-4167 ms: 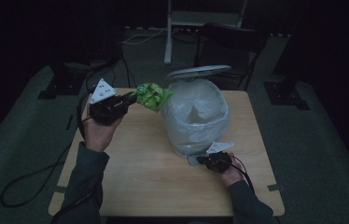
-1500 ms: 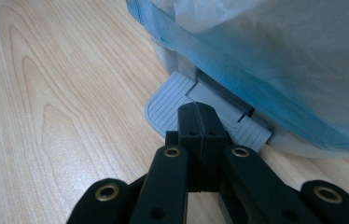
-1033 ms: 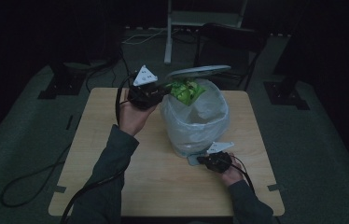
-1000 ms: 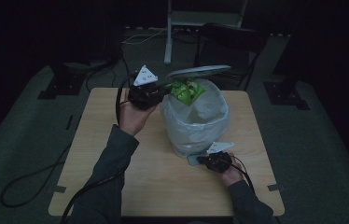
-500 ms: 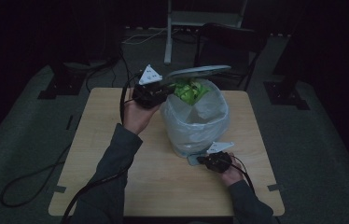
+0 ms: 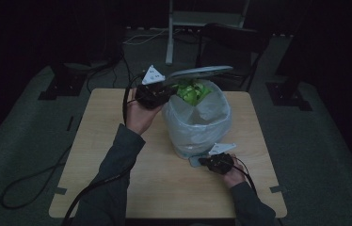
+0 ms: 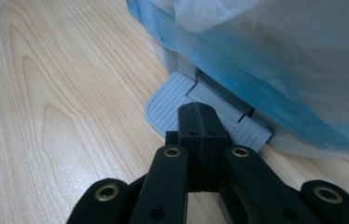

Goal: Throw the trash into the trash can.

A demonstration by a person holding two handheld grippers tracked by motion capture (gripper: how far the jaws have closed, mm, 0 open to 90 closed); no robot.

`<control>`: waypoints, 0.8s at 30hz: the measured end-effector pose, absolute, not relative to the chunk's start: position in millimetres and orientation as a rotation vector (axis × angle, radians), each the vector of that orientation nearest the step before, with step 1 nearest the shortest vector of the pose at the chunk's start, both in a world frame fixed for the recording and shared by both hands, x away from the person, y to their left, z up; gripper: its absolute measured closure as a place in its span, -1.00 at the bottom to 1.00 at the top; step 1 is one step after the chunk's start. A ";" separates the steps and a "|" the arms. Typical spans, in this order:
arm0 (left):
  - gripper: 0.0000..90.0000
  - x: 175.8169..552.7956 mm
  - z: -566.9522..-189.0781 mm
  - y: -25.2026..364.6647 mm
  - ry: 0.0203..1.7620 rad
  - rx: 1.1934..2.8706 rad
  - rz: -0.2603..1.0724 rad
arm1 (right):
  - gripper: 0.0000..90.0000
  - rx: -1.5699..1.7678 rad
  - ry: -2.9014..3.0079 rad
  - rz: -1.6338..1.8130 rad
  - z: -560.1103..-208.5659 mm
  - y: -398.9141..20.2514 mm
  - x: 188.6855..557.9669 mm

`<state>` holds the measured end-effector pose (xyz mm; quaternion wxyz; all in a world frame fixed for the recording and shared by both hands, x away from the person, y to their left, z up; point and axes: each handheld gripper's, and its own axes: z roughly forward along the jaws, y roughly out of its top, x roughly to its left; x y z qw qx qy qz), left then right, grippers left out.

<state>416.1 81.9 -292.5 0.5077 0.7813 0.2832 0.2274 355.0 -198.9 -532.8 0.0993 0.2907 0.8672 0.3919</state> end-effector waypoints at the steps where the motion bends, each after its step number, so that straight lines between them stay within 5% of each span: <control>1: 0.83 416.3 -292.5 81.4 0.682 1.884 0.549 | 1.00 0.859 2.566 1.159 -532.8 -198.9 355.1; 24: 0.82 421.0 -293.0 70.3 0.680 1.889 0.543 | 1.00 0.856 2.565 1.157 -532.8 -198.8 355.1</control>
